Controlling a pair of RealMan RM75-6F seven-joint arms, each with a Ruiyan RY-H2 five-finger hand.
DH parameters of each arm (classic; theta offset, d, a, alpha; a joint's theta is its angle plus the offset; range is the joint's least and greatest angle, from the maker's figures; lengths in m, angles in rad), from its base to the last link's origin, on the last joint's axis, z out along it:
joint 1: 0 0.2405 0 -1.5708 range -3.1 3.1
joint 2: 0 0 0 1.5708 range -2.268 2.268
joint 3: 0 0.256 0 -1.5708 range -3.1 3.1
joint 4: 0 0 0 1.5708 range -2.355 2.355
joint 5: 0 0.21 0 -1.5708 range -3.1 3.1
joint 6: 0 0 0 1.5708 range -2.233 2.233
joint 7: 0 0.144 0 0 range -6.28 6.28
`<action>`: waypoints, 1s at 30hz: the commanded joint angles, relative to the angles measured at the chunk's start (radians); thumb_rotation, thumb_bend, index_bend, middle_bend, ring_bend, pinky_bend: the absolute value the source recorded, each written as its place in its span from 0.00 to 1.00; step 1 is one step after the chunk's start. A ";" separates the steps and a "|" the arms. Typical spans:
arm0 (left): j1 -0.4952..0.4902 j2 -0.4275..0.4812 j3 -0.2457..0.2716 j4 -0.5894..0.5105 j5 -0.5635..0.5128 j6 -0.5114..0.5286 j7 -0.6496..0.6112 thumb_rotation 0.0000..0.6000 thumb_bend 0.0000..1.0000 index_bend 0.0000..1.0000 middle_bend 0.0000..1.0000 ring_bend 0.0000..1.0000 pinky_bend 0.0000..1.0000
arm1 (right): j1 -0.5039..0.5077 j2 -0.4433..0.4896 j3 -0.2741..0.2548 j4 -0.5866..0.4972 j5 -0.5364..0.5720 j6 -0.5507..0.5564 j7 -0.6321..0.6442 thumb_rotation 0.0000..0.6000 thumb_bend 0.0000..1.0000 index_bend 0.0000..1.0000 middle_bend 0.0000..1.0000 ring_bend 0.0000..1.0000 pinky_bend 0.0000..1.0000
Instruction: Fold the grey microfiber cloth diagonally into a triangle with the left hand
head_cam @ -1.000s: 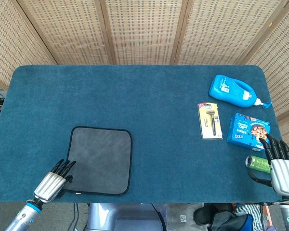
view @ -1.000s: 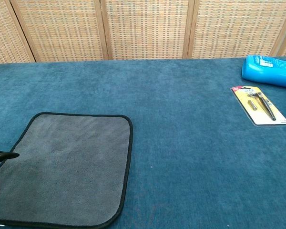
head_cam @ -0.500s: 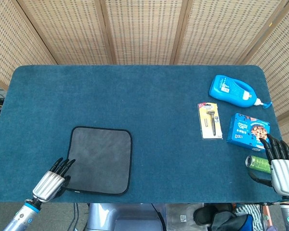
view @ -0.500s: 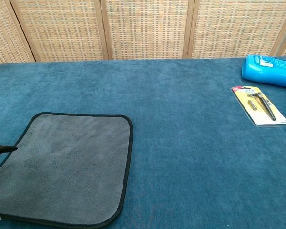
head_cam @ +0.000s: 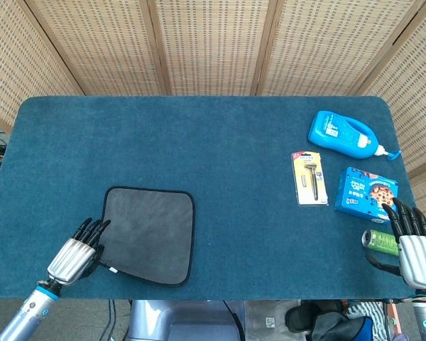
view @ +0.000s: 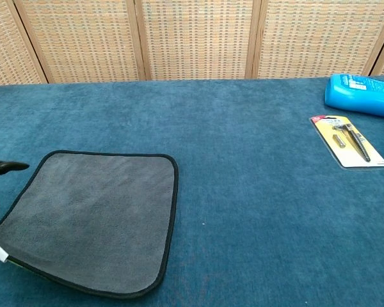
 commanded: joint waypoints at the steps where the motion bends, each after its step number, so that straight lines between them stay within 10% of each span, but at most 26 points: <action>1: -0.026 0.014 -0.022 -0.029 -0.009 -0.024 0.021 1.00 0.49 0.66 0.00 0.00 0.00 | 0.000 -0.001 0.001 0.002 0.002 -0.001 0.000 1.00 0.00 0.05 0.00 0.00 0.00; 17: -0.304 -0.066 -0.265 -0.033 -0.186 -0.296 0.193 1.00 0.49 0.66 0.00 0.00 0.00 | 0.006 -0.002 0.009 0.026 0.037 -0.032 0.056 1.00 0.00 0.05 0.00 0.00 0.00; 30: -0.499 -0.220 -0.352 0.099 -0.305 -0.430 0.277 1.00 0.49 0.66 0.00 0.00 0.00 | 0.010 -0.002 0.018 0.059 0.059 -0.052 0.116 1.00 0.00 0.05 0.00 0.00 0.00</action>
